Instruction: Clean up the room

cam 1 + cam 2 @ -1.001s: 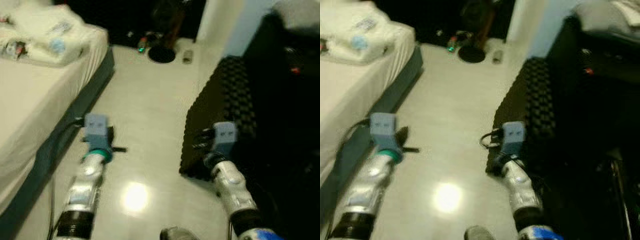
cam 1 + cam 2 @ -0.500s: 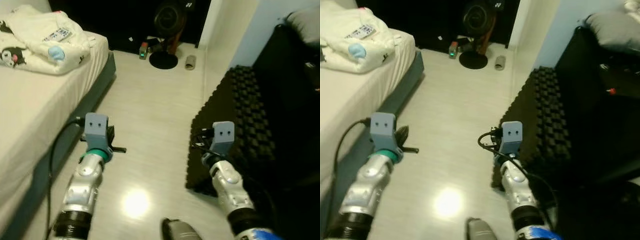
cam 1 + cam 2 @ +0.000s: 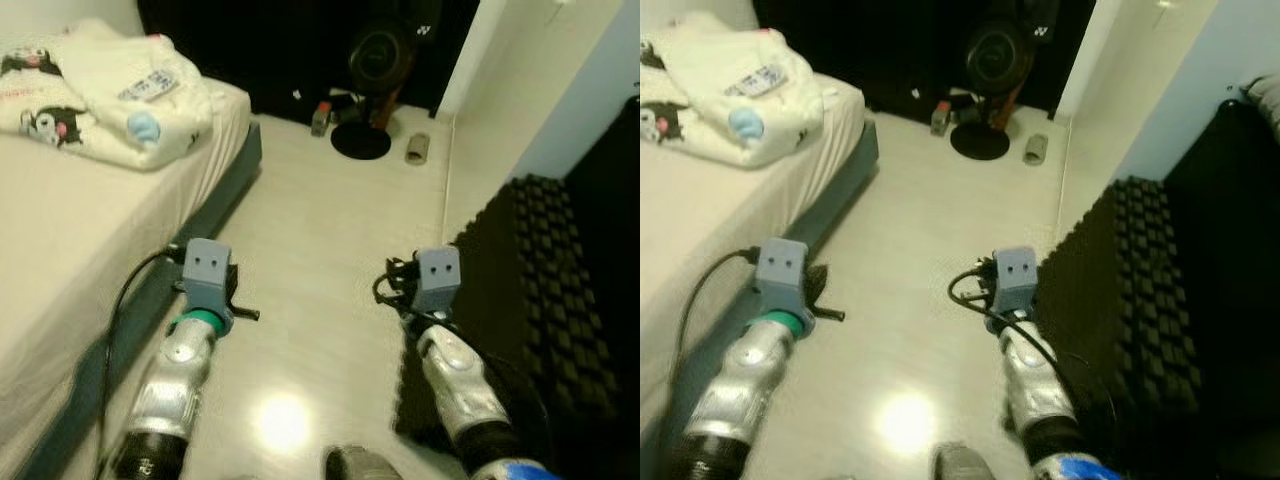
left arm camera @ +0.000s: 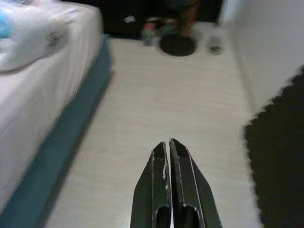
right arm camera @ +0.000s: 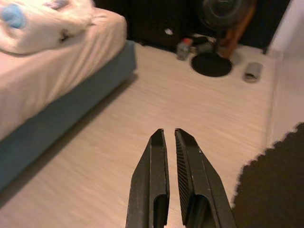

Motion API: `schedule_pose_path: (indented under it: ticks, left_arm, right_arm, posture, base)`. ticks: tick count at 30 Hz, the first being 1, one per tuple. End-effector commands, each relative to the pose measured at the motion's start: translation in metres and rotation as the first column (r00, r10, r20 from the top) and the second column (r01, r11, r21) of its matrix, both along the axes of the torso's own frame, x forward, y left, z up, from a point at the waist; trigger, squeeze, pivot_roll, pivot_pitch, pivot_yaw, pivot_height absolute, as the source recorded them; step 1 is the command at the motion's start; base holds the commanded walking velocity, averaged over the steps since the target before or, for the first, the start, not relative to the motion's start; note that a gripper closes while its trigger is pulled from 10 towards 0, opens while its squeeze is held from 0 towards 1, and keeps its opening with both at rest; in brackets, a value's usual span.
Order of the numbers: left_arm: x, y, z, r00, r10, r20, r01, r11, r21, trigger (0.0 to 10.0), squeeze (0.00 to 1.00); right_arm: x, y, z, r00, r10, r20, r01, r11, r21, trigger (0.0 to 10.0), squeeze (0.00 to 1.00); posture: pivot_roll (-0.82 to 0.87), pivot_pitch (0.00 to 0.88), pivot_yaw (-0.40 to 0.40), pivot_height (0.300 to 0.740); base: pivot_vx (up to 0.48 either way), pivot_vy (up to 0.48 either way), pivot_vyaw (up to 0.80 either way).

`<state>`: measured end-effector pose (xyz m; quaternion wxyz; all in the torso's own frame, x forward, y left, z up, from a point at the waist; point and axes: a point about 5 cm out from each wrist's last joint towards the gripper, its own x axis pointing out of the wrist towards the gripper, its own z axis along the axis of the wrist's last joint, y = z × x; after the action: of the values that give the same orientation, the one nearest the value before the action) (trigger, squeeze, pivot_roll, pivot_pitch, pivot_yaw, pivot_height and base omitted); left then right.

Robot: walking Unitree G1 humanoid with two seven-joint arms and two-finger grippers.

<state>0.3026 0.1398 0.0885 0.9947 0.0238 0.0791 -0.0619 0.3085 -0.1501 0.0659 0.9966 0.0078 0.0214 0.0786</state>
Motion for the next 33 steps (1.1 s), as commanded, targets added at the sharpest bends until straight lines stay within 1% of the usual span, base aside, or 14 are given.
schedule_pose_path:
  ticks: [1,13,19,27,33]
  left_arm:
    - [-0.0031,0.0051,-0.0076,1.0,0.011,-0.027,-0.01,1.0,0.019,10.0,0.0]
    - [-0.0016,0.0072,-0.0078,1.0,0.01,-0.021,-0.009,1.0,0.024,10.0,0.0]
    - [0.0001,0.0081,-0.0064,1.0,0.014,-0.017,-0.013,1.0,0.024,10.0,0.0]
    - [-0.0006,0.0068,-0.0068,1.0,0.014,-0.014,-0.014,1.0,0.02,10.0,0.0]
    - [-0.0011,0.007,-0.0077,1.0,0.016,-0.016,-0.016,1.0,0.02,10.0,0.0]
  right_arm:
    - [-0.001,0.0006,-0.0024,1.0,-0.005,-0.012,0.005,1.0,0.017,10.0,0.0]
    - [0.001,0.0023,-0.0005,1.0,0.0,-0.007,0.001,1.0,0.021,10.0,0.0]
    - [0.0021,-0.0039,-0.0002,1.0,-0.019,-0.008,0.019,1.0,0.02,10.0,0.0]
    - [0.0013,0.0024,0.0003,1.0,-0.004,0.0,0.004,1.0,0.029,10.0,0.0]
    - [0.0015,0.004,0.0017,1.0,0.007,0.009,-0.007,0.999,0.043,10.0,0.0]
  posture:
    - [-0.03,0.008,-0.002,0.74]
    - [-0.03,0.01,-0.003,0.74]
    - [-0.03,0.009,-0.001,0.74]
    - [-0.03,0.009,-0.004,0.74]
    - [-0.03,0.008,-0.004,0.74]
  base:
    - [0.442,0.0,0.0]
    - [0.443,0.0,-0.76]
    - [0.437,0.0,-0.78]
    - [0.434,0.0,0.0]
    - [0.436,0.0,0.0]
